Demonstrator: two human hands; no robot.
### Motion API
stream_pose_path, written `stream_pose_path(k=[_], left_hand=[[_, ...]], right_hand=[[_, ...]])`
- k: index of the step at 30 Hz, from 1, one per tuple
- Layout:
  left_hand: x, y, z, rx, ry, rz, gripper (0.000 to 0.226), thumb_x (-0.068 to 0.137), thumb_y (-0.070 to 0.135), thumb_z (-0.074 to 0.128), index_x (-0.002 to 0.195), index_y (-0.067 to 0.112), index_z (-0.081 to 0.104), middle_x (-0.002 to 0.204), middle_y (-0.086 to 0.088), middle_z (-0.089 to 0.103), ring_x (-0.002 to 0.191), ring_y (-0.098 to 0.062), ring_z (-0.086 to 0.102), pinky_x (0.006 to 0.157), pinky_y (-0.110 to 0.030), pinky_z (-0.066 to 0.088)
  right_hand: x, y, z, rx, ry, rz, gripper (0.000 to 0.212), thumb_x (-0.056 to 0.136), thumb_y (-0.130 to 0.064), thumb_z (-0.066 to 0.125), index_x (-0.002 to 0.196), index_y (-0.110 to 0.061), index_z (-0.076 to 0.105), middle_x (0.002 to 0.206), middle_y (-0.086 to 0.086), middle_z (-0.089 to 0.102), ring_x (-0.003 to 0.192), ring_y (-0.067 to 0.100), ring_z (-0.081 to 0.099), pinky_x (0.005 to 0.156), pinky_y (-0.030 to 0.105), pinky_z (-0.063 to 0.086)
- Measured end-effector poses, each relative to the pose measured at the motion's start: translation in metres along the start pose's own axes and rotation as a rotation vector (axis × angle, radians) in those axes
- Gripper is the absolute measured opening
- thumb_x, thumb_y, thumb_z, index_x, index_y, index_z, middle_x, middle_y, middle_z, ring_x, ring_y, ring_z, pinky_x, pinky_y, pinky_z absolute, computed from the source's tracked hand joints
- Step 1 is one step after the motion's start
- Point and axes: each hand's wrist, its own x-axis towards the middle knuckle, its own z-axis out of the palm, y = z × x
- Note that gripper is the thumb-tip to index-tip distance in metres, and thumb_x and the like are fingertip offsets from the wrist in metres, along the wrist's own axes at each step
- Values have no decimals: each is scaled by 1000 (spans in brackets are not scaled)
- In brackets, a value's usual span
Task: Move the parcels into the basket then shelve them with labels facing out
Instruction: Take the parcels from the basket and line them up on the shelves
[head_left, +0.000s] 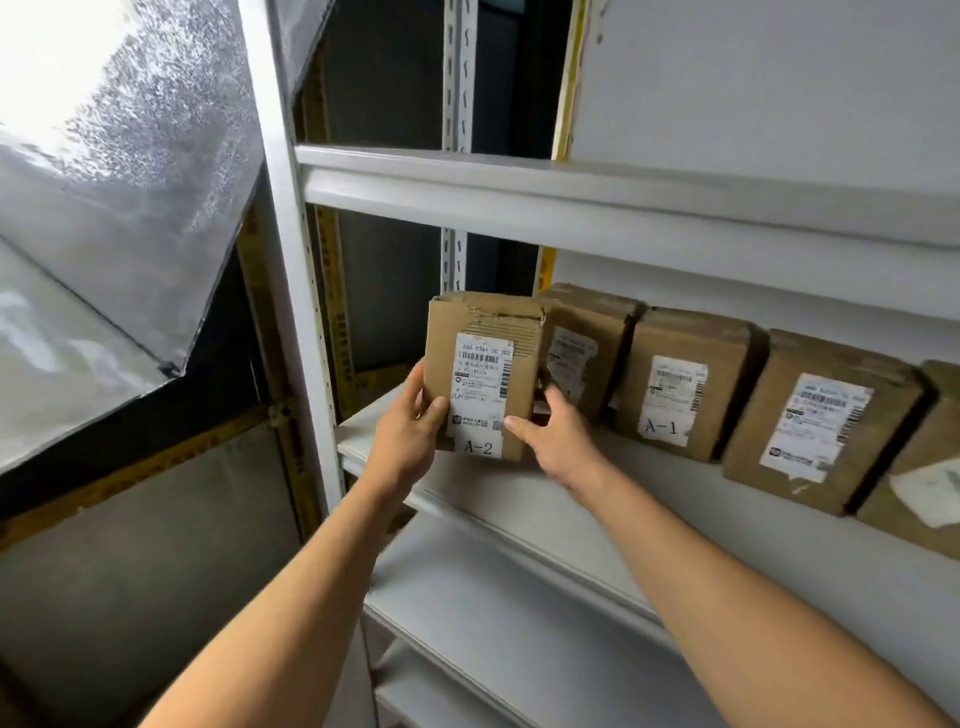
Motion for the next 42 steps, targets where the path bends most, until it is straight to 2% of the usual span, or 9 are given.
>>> stream_pose_path(k=[5,9,13,17,21,26,30,33,42], left_hand=[[63,-26,-21,122,20,10,50,109,26,52,146,59,44,151,-1,49,133,-22,57,106,-60,54],[81,-22,-22,79,20,-18,52,110,18,51,153,46,42,151,7,56,139,-14,52,113,-52,47],[108,-29,-17,55,23,-50,49,112,17,48,152,45,45,138,21,62,126,-1,56,112,-40,47],[135,-37,-12,38,-14,-41,47,111,16,49,142,52,53,130,23,68,112,9,60,84,-12,51],[161,-41,-10,-11,-45,-54,50,110,7,49,131,51,60,123,20,72,113,5,66,85,-16,53],[189,-52,-3,-42,-54,-34,47,109,3,48,143,35,57,125,16,70,103,13,64,74,-6,53],[202,-61,0,11,-51,-33,55,108,5,52,150,40,53,132,16,69,121,1,62,102,-23,54],[204,-68,-1,38,-52,-36,55,108,9,55,152,42,51,133,18,69,125,-3,62,107,-28,51],[193,-55,0,61,-16,-48,51,107,13,56,150,40,52,129,19,70,113,8,63,85,-10,51]], right_hand=[[46,12,49,76,87,46,74,96,-4,73,160,-12,38,153,4,54,139,16,51,120,32,40],[71,16,74,143,240,111,80,93,0,75,162,-11,36,147,1,54,135,10,49,102,14,37],[93,24,88,15,371,136,81,90,-16,80,161,-23,42,145,4,63,131,24,60,106,29,47],[115,31,94,-127,416,177,76,99,-22,70,165,-25,33,150,14,59,135,34,55,110,37,44],[135,34,103,-136,405,186,71,108,-21,54,169,-24,19,163,13,44,143,34,48,115,37,40],[159,38,113,-106,418,224,76,109,-23,50,169,-28,4,171,8,31,148,34,43,118,41,40],[170,44,115,-88,466,252,76,108,-22,50,169,-33,6,164,12,43,142,36,50,115,47,45],[171,43,118,-58,481,253,77,107,-20,52,169,-32,6,163,13,43,142,36,50,115,48,44],[161,35,109,-88,432,272,84,104,-29,59,169,-31,5,165,8,41,139,34,54,113,44,48]])
